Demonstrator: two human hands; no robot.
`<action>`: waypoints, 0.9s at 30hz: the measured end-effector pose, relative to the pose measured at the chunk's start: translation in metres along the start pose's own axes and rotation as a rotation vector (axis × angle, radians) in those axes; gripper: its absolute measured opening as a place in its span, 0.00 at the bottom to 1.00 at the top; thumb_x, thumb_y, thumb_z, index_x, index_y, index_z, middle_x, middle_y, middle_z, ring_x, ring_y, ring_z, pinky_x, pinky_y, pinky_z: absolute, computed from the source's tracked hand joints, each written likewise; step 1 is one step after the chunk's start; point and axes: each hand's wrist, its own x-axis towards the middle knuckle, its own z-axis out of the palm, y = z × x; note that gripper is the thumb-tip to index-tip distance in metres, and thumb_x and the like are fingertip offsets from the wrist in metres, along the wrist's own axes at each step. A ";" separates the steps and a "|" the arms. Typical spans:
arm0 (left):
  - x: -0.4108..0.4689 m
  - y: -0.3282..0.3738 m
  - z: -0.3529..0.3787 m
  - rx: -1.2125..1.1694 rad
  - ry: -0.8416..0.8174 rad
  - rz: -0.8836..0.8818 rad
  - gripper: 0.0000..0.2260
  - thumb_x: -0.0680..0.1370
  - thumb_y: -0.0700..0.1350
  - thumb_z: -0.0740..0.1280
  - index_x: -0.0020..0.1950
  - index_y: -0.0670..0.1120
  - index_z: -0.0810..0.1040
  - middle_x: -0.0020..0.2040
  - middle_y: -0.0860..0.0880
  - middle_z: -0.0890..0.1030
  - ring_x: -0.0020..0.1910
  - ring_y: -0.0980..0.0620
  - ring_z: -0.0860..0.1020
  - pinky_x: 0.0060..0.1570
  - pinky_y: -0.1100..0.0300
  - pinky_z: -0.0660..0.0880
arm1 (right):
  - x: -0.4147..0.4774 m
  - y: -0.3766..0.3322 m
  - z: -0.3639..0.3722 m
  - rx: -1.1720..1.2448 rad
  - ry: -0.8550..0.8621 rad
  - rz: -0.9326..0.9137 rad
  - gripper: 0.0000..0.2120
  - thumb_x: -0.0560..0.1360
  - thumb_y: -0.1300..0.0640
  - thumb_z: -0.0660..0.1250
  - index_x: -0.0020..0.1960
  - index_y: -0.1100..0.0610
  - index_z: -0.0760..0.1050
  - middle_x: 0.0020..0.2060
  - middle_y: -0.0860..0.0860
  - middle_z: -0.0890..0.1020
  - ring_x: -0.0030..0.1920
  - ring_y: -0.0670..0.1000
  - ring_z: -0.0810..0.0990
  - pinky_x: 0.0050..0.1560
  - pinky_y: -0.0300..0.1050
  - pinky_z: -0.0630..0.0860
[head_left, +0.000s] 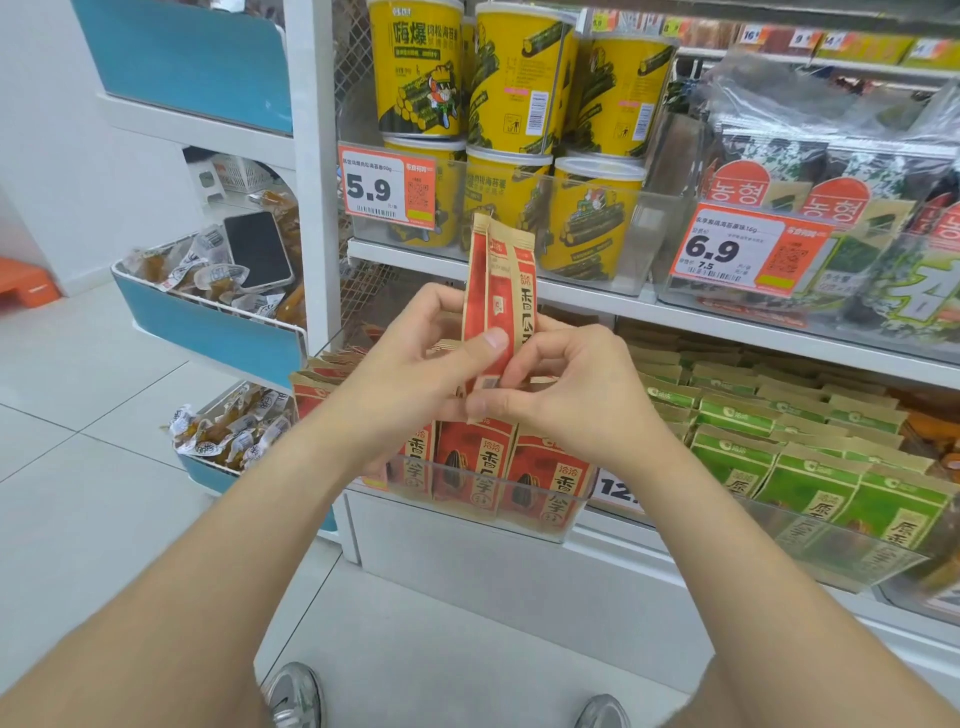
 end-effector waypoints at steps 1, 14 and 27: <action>0.000 -0.001 0.002 0.034 0.019 0.004 0.12 0.85 0.46 0.70 0.67 0.47 0.75 0.64 0.48 0.84 0.60 0.38 0.85 0.55 0.30 0.83 | -0.001 -0.002 0.004 -0.083 0.062 -0.008 0.17 0.61 0.48 0.89 0.33 0.52 0.82 0.54 0.39 0.87 0.53 0.43 0.87 0.56 0.53 0.84; 0.003 0.007 -0.011 -0.189 -0.081 -0.175 0.13 0.88 0.40 0.61 0.71 0.45 0.79 0.60 0.39 0.87 0.60 0.40 0.86 0.59 0.44 0.85 | 0.003 -0.014 -0.002 0.183 0.199 0.247 0.21 0.81 0.49 0.74 0.71 0.52 0.74 0.44 0.51 0.90 0.46 0.50 0.90 0.53 0.60 0.86; -0.003 -0.013 0.022 0.611 0.230 0.109 0.09 0.84 0.54 0.68 0.61 0.54 0.72 0.49 0.58 0.81 0.46 0.55 0.84 0.50 0.47 0.82 | 0.004 -0.011 -0.002 0.148 -0.024 0.359 0.18 0.85 0.57 0.61 0.48 0.70 0.80 0.35 0.62 0.87 0.34 0.61 0.88 0.33 0.55 0.85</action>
